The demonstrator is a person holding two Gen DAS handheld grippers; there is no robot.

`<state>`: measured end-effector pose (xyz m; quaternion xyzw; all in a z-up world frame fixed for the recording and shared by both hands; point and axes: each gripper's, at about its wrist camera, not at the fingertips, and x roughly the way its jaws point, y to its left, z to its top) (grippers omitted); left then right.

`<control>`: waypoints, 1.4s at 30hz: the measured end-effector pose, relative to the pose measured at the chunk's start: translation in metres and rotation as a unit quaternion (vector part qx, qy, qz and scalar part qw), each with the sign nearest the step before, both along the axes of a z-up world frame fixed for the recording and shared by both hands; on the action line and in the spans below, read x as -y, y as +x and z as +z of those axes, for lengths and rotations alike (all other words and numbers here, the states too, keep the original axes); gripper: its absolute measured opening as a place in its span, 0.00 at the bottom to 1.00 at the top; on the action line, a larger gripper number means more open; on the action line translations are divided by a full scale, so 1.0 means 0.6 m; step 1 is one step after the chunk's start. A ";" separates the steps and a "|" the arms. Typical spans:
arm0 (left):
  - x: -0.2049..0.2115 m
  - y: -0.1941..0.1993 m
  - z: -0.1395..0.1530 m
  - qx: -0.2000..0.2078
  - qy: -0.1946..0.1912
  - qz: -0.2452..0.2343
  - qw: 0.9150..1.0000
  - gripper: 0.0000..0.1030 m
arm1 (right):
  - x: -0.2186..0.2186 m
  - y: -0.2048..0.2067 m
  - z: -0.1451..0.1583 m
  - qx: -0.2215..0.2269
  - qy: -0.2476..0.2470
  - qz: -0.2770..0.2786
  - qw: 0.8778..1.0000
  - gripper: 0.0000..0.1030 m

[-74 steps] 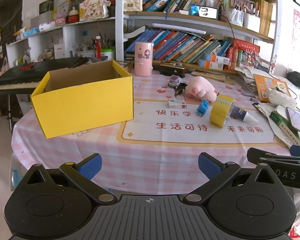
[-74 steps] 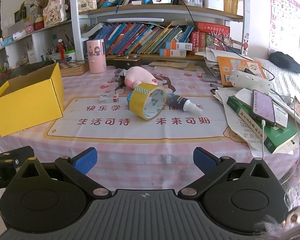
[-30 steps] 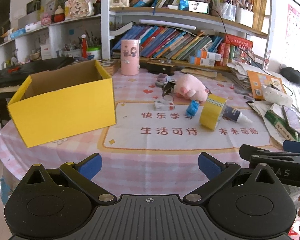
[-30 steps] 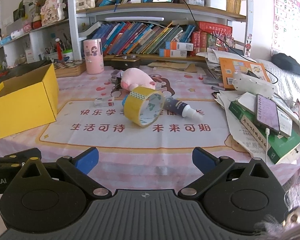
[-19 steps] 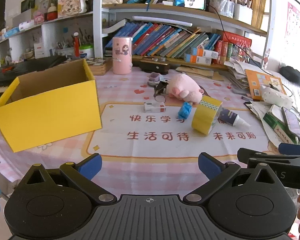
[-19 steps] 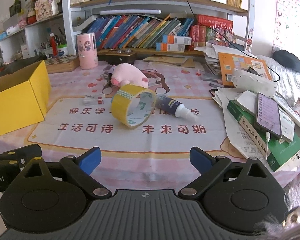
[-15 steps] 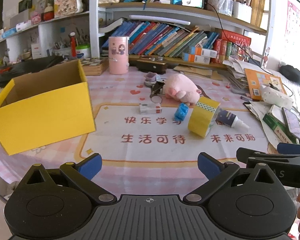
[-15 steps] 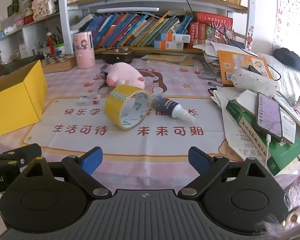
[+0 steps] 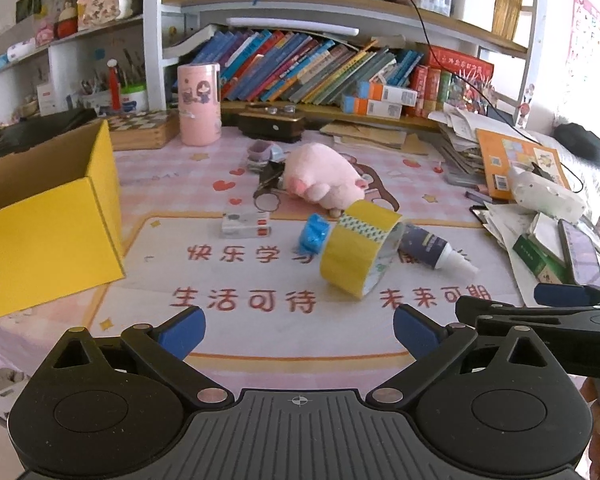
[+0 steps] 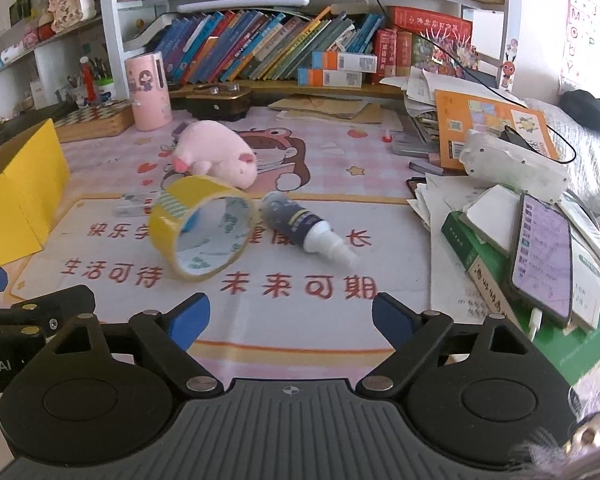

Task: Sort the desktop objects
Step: 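Move the left tool toward the yellow tape roll while the right tool approaches the blue bottle, then close the left gripper on the tape roll while the right gripper grasps the blue bottle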

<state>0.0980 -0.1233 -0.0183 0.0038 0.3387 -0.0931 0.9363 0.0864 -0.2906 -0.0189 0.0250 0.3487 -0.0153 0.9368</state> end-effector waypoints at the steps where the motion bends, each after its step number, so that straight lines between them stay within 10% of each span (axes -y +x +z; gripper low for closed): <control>1: 0.005 0.004 -0.001 -0.002 0.000 0.001 1.000 0.97 | 0.007 0.006 -0.001 -0.001 0.001 0.003 1.000 0.82; 19: 0.092 0.104 -0.037 -0.003 0.021 -0.011 1.000 0.94 | 0.101 0.084 -0.001 0.002 -0.004 0.042 0.999 0.80; 25: 0.112 0.109 -0.039 -0.008 0.016 -0.036 0.999 0.74 | 0.120 0.102 -0.002 0.002 0.000 0.047 0.999 0.80; 37: 0.097 0.139 -0.025 0.003 0.033 -0.039 0.999 0.69 | 0.117 0.130 -0.012 -0.012 0.001 0.079 0.997 0.81; 42: 0.111 0.165 -0.053 -0.011 0.059 -0.071 0.996 0.42 | 0.116 0.147 -0.017 -0.022 -0.007 0.087 0.996 0.81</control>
